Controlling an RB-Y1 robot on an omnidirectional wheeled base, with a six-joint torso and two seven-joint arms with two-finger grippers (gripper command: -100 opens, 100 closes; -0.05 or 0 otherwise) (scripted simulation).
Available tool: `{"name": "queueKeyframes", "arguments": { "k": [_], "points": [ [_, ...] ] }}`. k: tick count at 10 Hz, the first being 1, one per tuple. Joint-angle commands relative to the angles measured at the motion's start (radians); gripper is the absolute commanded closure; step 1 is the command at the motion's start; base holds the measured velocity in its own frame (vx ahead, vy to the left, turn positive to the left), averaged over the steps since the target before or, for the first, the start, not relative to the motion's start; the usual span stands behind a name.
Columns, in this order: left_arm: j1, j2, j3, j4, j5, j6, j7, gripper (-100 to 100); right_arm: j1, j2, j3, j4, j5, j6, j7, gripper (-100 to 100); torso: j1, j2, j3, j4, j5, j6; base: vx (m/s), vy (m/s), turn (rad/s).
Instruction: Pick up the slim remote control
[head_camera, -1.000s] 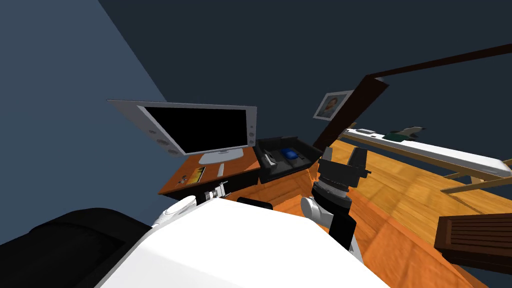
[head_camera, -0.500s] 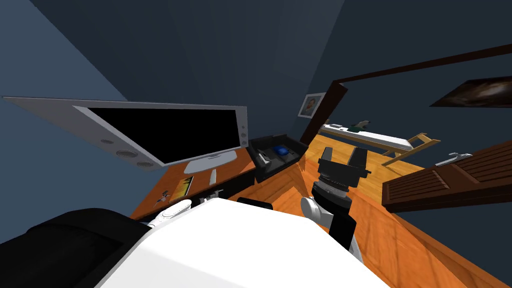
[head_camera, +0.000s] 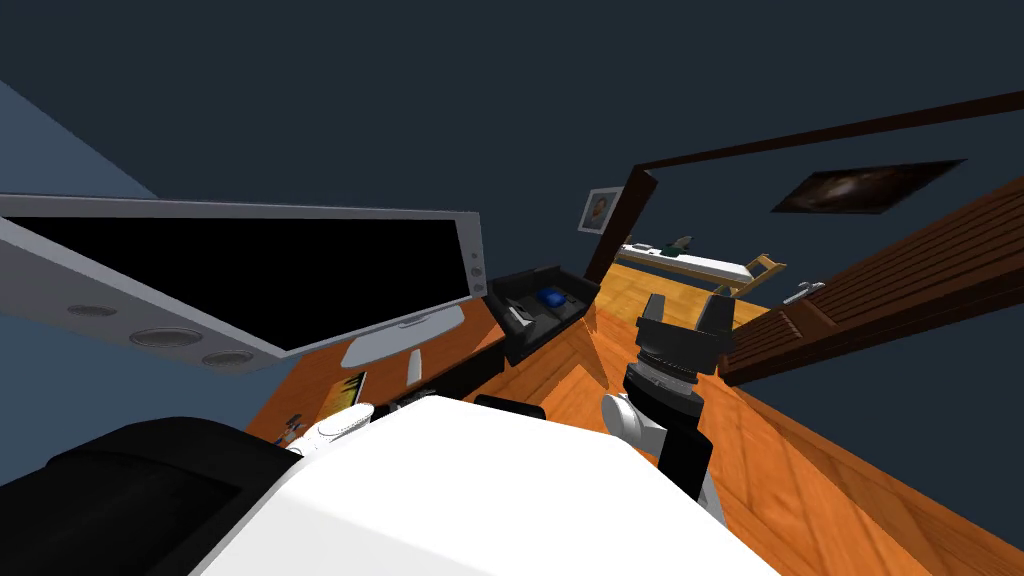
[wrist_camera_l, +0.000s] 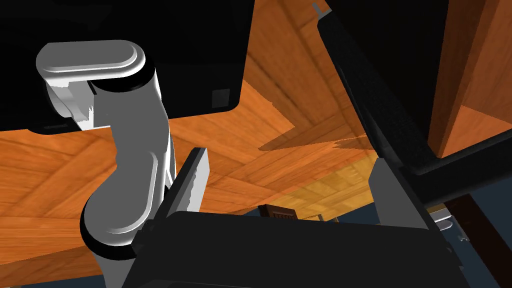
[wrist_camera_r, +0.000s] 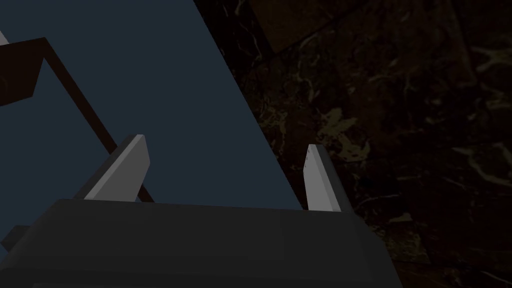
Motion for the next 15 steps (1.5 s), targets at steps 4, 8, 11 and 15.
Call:
{"name": "queueKeyframes", "arguments": {
  "k": [4, 8, 11, 15],
  "points": [
    [-0.043, 0.046, -0.074, 0.109, -0.049, -0.008, -0.078, -100, 0.0, 0.0, 0.0, 0.0, 0.0, 0.0, 0.0, 0, 0.001, 0.0, 0.0, 0.0, 0.0, 0.001, 0.017, 0.059, -0.258],
    [-0.081, 0.088, -0.143, 0.188, -0.089, -0.01, -0.139, -100, 0.0, 0.0, 0.0, 0.0, 0.0, 0.0, 0.0, 0, 0.002, -0.001, 0.0, 0.0, 0.0, 0.001, 0.016, 0.065, -0.231],
    [-0.099, 0.106, -0.175, 0.254, -0.105, -0.011, -0.165, -100, 0.0, 0.0, 0.0, 0.0, 0.0, 0.0, 0.0, 0, -0.001, 0.0, 0.0, 0.0, 0.0, 0.001, 0.002, 0.042, -0.154],
    [-0.151, 0.14, -0.262, 0.356, -0.137, -0.017, -0.222, -100, 0.0, 0.0, 0.0, 0.0, 0.0, 0.0, 0.0, 0, 0.002, -0.001, 0.0, 0.0, 0.0, 0.0, 0.01, 0.082, -0.26]
  ]
}}
